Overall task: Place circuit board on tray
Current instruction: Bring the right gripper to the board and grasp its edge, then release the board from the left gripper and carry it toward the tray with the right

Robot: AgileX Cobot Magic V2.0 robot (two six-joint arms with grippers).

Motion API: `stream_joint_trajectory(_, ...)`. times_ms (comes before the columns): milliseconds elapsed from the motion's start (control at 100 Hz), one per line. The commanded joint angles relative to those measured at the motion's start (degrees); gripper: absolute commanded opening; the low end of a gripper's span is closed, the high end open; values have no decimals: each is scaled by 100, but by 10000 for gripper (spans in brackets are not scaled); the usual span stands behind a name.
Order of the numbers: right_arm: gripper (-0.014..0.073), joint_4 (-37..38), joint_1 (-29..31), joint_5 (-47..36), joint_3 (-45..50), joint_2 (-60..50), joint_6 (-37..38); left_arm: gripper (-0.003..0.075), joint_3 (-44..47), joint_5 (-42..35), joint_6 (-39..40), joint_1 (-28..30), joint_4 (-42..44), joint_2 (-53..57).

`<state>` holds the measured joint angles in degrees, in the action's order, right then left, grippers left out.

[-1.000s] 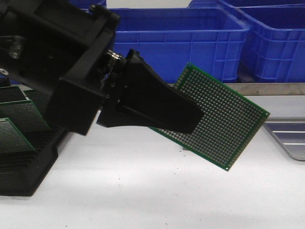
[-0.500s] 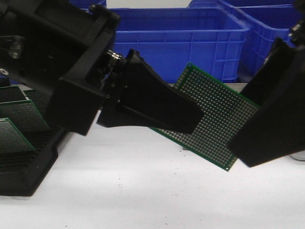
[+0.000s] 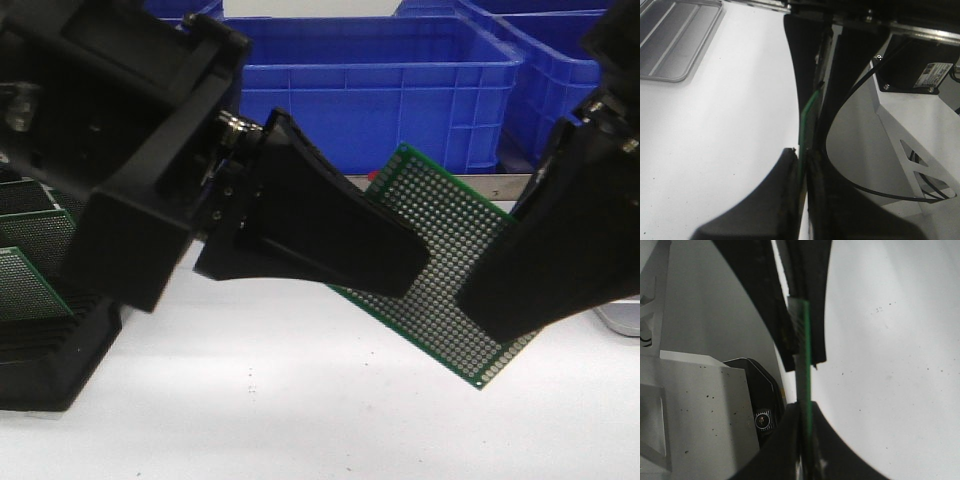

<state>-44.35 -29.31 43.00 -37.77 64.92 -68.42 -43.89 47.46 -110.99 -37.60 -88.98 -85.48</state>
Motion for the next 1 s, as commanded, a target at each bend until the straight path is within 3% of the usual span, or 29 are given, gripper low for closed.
stream_joint_trajectory(0, -66, -367, -10, -116, -193, -66, 35, 63, -177, 172, 108, -48, -497, 168)
stream_joint_trajectory(110, -66, -367, -3, -14, -193, -66, 178, 235, -177, 194, 108, -48, -472, 168)
stream_joint_trajectory(170, -66, -367, 3, 152, -193, -66, 451, 373, -177, 194, 108, -48, -461, 168)
stream_joint_trajectory(280, -66, -367, 3, 329, -193, -66, 1026, 497, -177, 157, 108, -38, -473, 168)
stream_joint_trajectory(570, -70, -357, 543, 430, -182, -66, 2224, 505, -177, 376, 108, 778, -490, 368)
stream_joint_trajectory(720, -70, -351, 1539, 116, -163, -60, 2370, 503, -177, 829, 108, 1059, -529, 414)
stream_joint_trajectory(990, -70, -168, 3368, -1327, -168, 497, 2361, 503, -177, 829, 108, 1071, -509, 414)
